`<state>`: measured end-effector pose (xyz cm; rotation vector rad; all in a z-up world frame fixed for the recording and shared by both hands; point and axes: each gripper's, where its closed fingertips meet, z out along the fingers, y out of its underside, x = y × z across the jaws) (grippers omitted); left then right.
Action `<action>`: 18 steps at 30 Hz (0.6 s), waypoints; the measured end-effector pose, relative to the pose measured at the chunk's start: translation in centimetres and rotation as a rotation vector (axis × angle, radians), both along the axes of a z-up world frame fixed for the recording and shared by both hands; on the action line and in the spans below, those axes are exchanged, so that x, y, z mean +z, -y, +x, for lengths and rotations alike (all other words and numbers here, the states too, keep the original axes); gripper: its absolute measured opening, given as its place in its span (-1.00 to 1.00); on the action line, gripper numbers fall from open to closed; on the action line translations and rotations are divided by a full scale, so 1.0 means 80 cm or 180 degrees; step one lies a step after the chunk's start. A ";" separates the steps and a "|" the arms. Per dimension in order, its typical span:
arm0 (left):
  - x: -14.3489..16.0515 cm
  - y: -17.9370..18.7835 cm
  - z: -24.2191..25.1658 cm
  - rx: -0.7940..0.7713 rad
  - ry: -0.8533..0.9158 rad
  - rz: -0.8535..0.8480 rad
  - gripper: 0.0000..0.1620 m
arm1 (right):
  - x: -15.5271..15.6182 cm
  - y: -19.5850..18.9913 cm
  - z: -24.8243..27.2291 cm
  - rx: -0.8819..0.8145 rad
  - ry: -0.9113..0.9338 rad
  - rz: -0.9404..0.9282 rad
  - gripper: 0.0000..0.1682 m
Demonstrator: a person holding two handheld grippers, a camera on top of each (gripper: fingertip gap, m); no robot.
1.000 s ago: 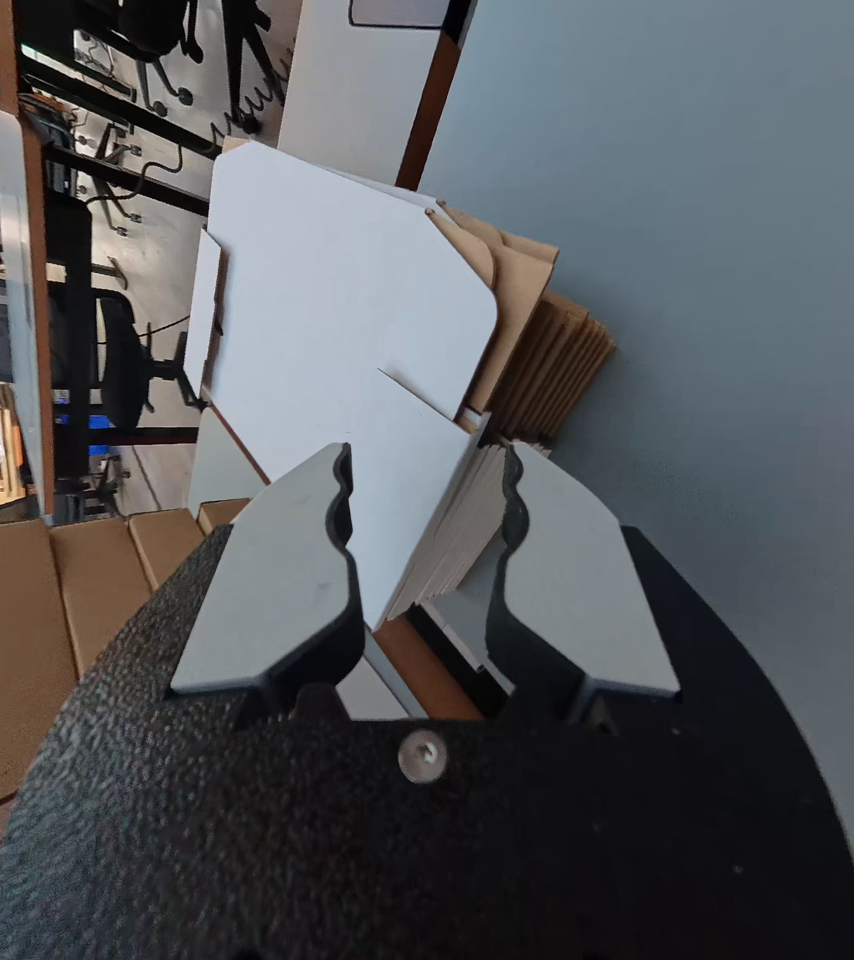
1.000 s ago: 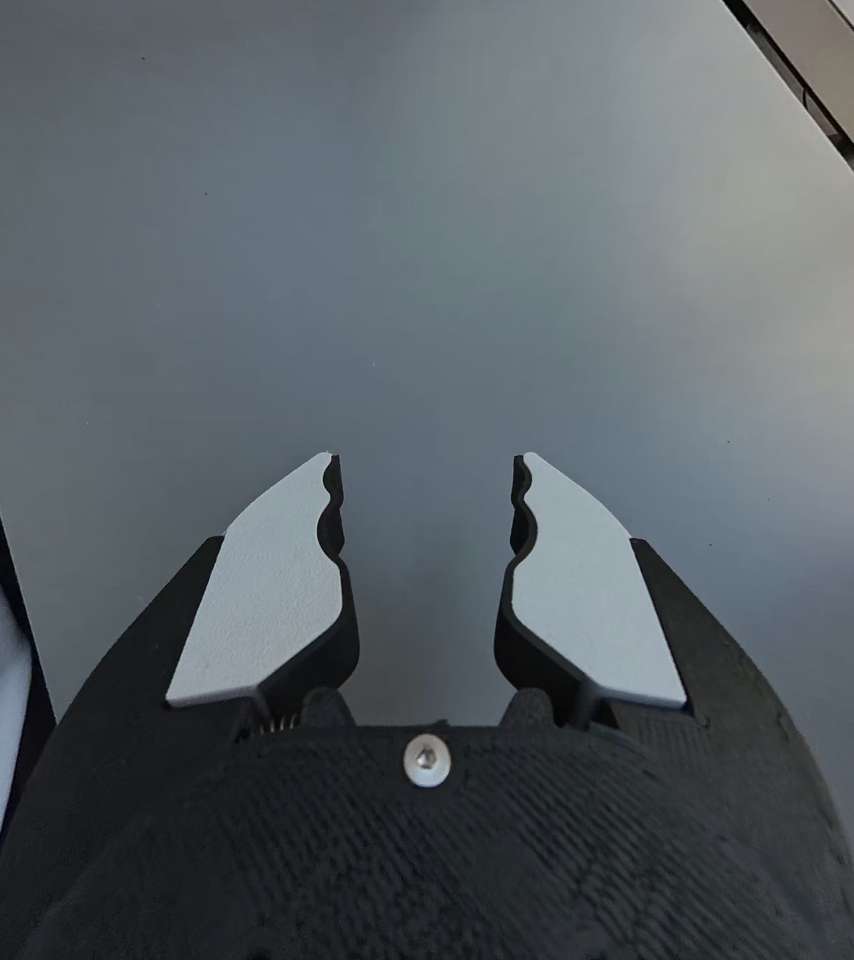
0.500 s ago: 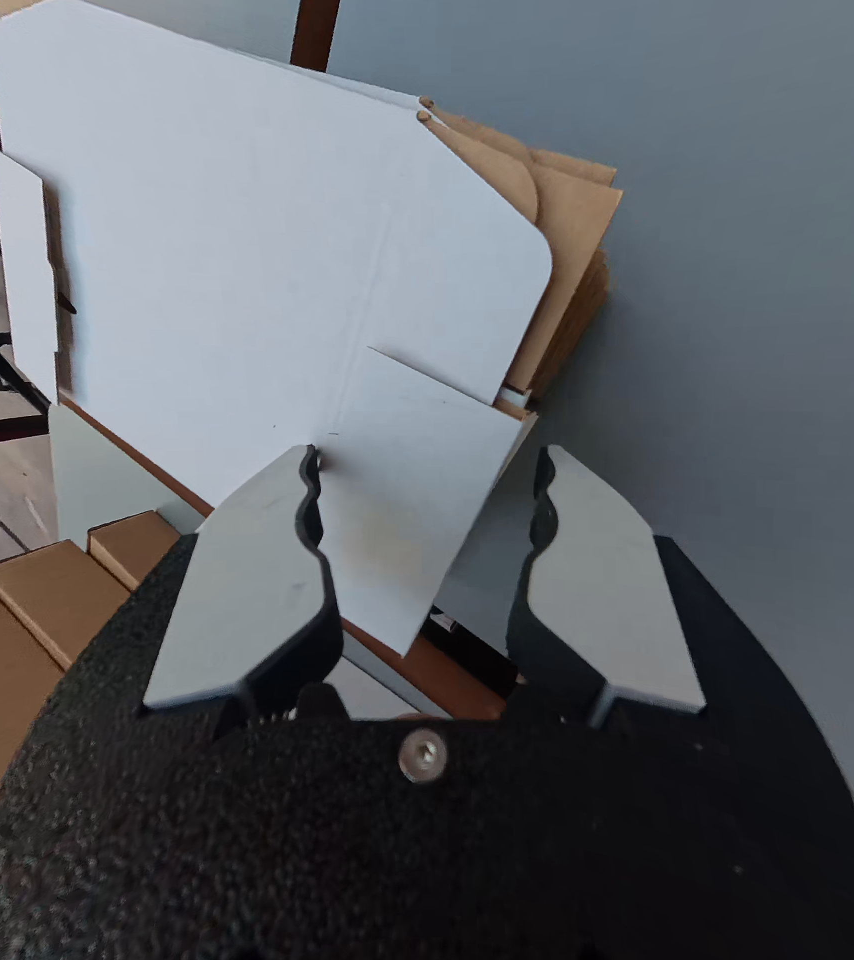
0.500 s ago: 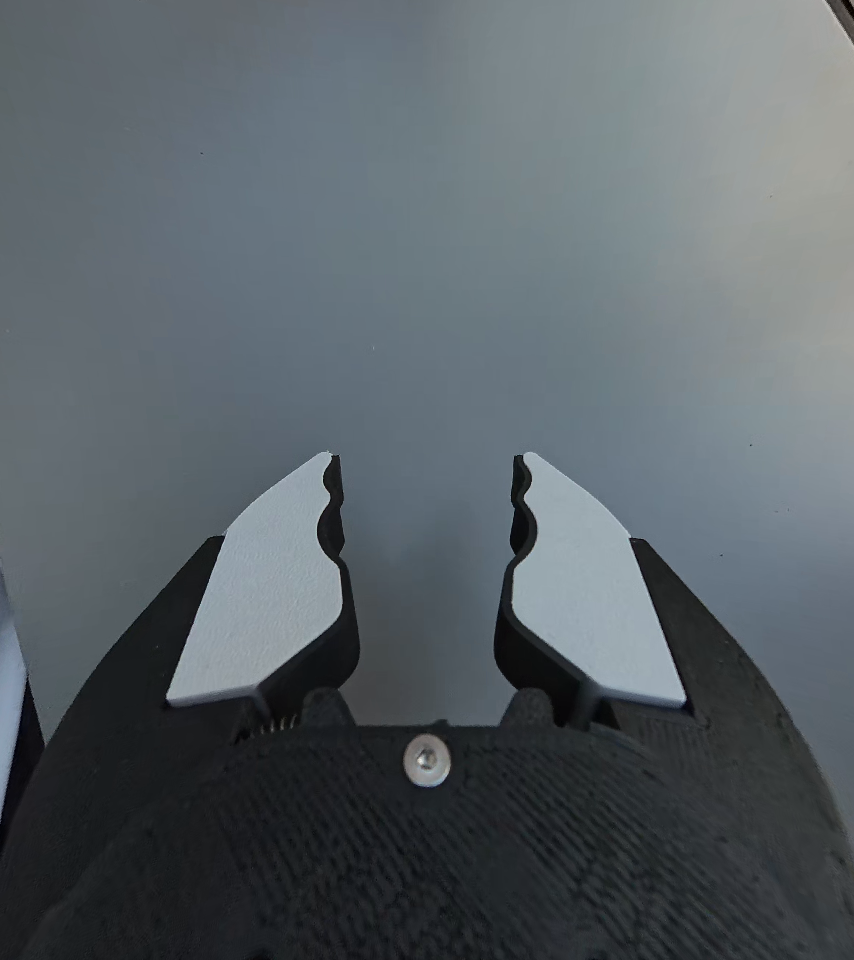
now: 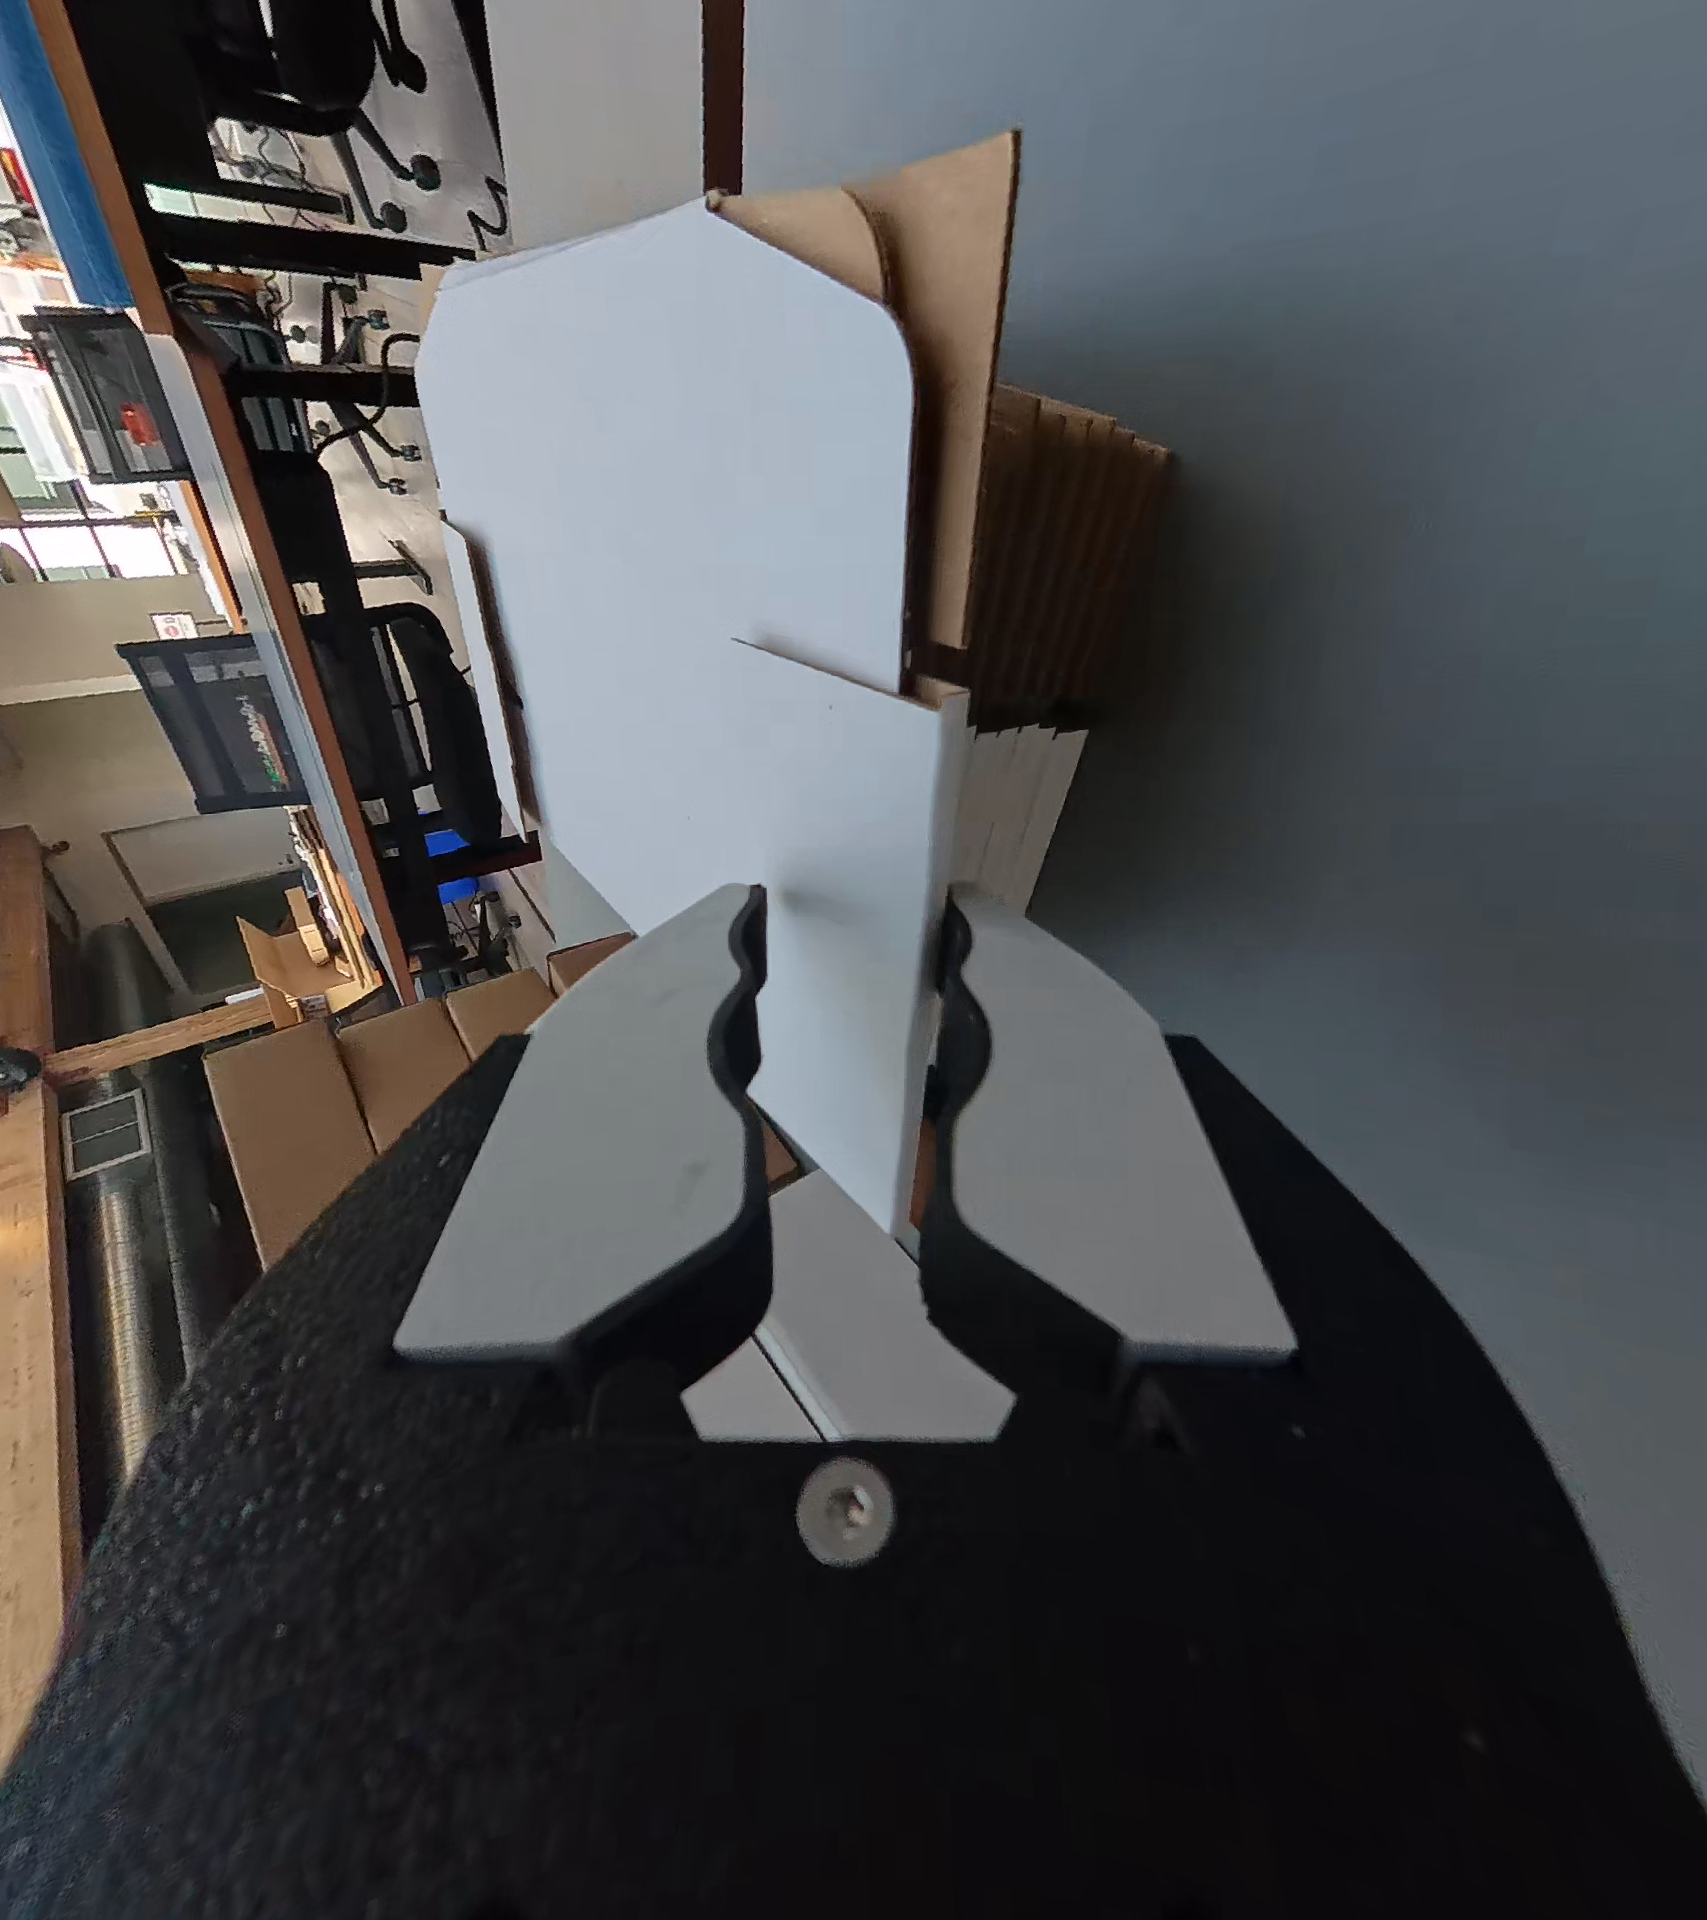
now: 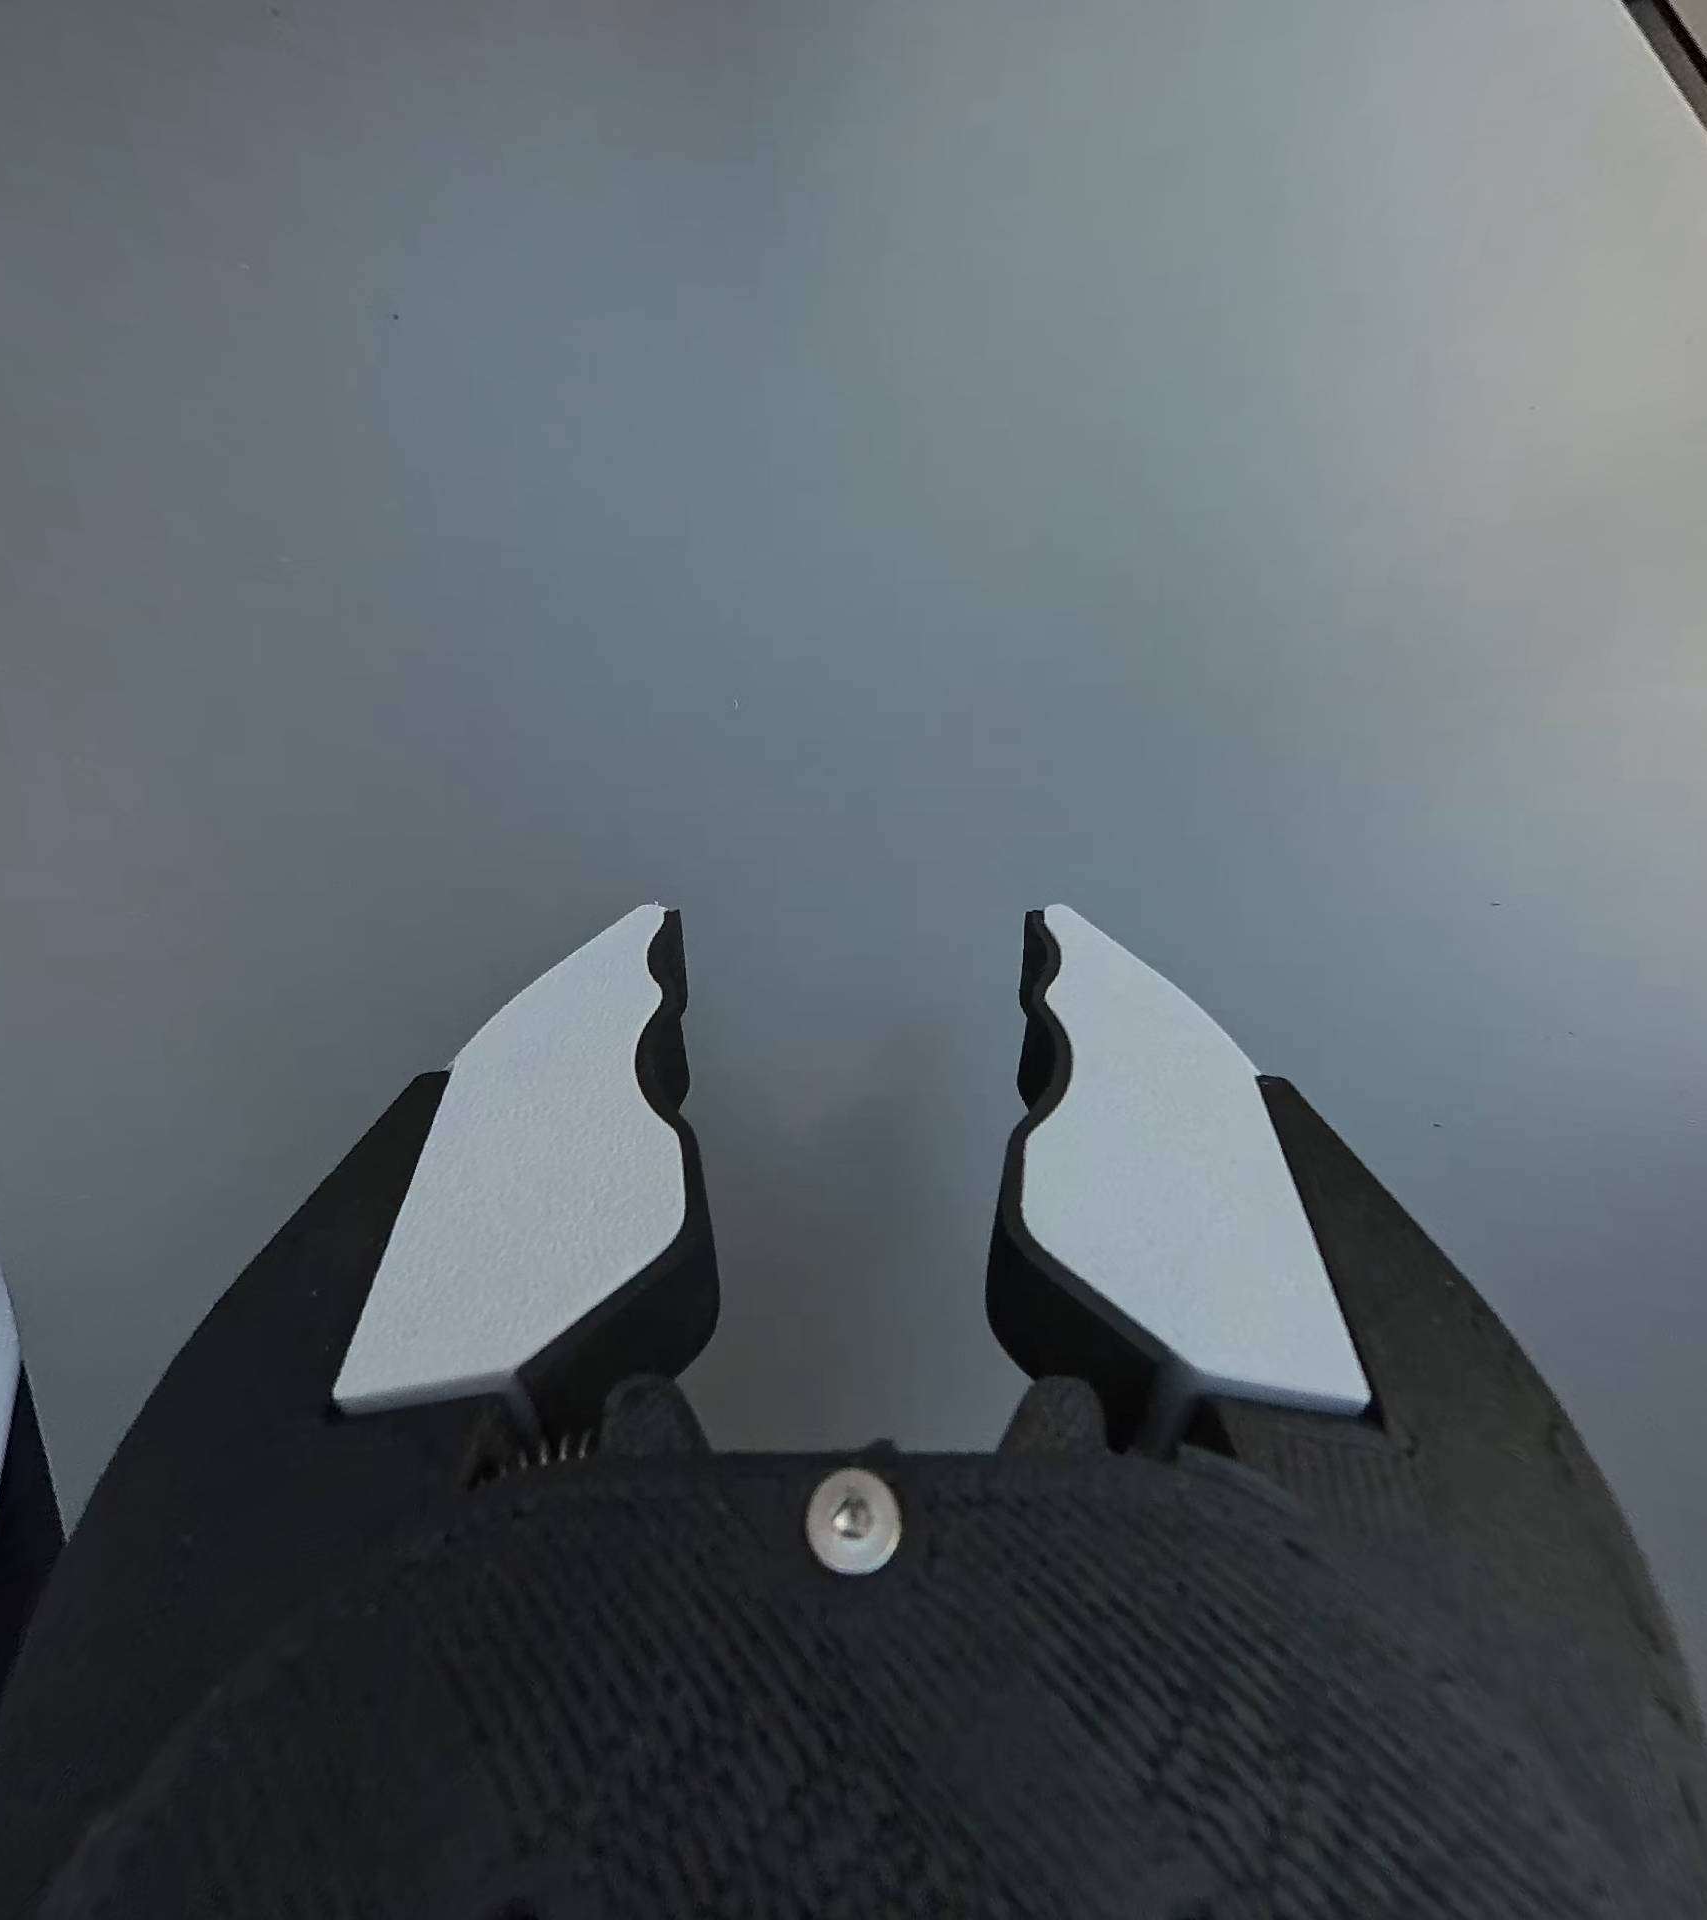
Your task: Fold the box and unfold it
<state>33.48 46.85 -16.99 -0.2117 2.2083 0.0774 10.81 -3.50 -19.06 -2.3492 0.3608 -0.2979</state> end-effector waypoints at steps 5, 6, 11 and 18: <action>0.021 -0.002 -0.005 0.0008 0.0663 0.0231 -0.84 | 0.007 -0.001 -0.001 -0.0044 0.0035 0.0093 -0.26; 0.036 -0.002 -0.006 0.0022 0.0928 0.0306 -0.89 | 0.007 -0.001 -0.002 -0.0043 0.0039 0.0098 -0.26; 0.118 0.021 -0.037 0.0189 0.1913 0.0488 -0.94 | 0.014 -0.001 0.002 -0.0101 0.0144 0.0156 -0.26; 0.164 0.186 -0.125 -0.0225 0.2295 0.0462 -0.95 | 0.066 -0.008 0.035 -0.0399 0.0564 0.0621 -0.74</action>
